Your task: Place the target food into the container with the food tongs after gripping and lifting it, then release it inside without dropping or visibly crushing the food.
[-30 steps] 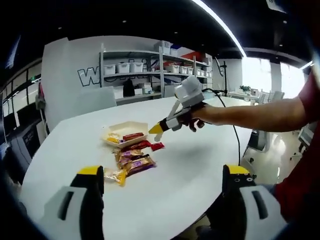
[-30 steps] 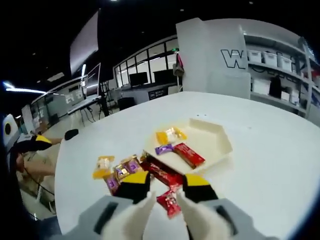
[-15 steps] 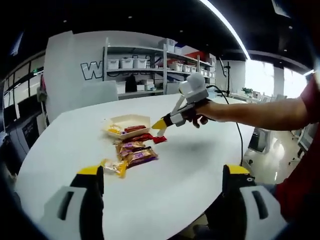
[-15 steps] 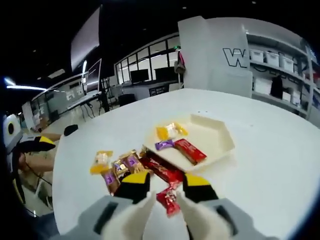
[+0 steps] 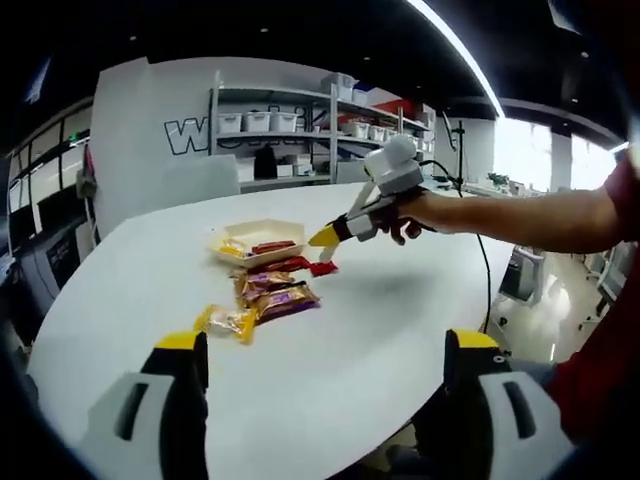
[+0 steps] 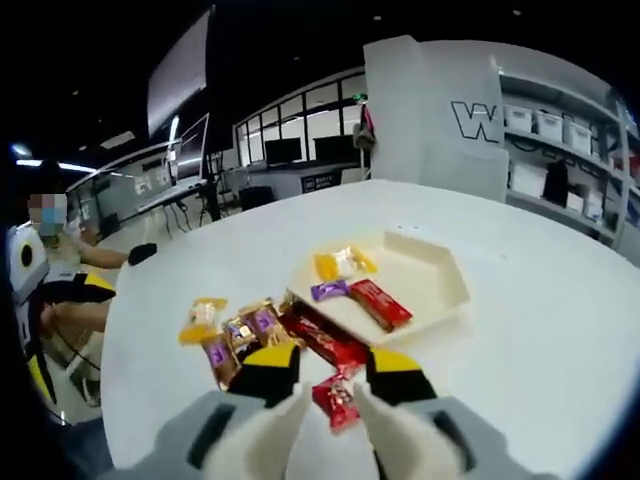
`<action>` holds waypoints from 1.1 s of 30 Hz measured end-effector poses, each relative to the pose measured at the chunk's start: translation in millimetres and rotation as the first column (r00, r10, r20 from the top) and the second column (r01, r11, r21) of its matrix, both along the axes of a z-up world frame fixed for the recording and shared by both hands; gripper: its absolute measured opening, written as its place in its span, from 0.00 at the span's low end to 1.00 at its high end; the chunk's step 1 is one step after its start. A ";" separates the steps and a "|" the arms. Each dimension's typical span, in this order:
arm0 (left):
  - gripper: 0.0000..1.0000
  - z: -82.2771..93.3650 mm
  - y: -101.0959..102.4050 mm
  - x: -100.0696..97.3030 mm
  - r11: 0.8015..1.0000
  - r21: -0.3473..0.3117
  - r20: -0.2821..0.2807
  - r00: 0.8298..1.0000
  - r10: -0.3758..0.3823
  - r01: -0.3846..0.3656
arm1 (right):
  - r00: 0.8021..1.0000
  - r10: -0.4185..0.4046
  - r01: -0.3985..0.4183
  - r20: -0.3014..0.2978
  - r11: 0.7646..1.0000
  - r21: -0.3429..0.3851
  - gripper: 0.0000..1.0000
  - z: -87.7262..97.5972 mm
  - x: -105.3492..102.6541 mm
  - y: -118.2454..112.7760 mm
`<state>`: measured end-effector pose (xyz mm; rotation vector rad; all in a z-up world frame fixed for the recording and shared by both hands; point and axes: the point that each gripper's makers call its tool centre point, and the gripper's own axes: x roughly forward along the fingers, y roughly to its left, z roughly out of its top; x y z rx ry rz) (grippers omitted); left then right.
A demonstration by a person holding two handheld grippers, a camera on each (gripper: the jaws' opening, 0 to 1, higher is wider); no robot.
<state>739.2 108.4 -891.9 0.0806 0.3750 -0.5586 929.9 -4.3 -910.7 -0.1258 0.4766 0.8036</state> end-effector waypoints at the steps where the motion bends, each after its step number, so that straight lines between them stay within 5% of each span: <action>1: 0.96 -2.0 0.3 0.4 1.000 -0.002 -0.006 1.000 0.002 -0.002 | 1.000 0.000 0.000 -0.001 1.000 0.000 0.21 -0.3 0.2 0.1; 17: 0.96 -8.2 3.1 2.0 1.000 0.010 -0.027 1.000 0.003 -0.002 | 0.999 0.039 -0.040 -0.030 0.999 -0.026 0.21 -19.2 0.1 11.1; 24: 0.95 -5.7 3.0 4.2 1.000 0.011 -0.022 1.000 0.006 -0.005 | 0.999 0.049 -0.048 0.009 0.997 -0.068 0.15 -23.3 -0.1 10.3; 33: 0.95 -6.6 2.4 1.5 1.000 0.010 -0.023 1.000 0.008 -0.008 | 0.996 -0.022 0.023 -0.081 1.000 0.011 0.12 -21.2 3.4 3.5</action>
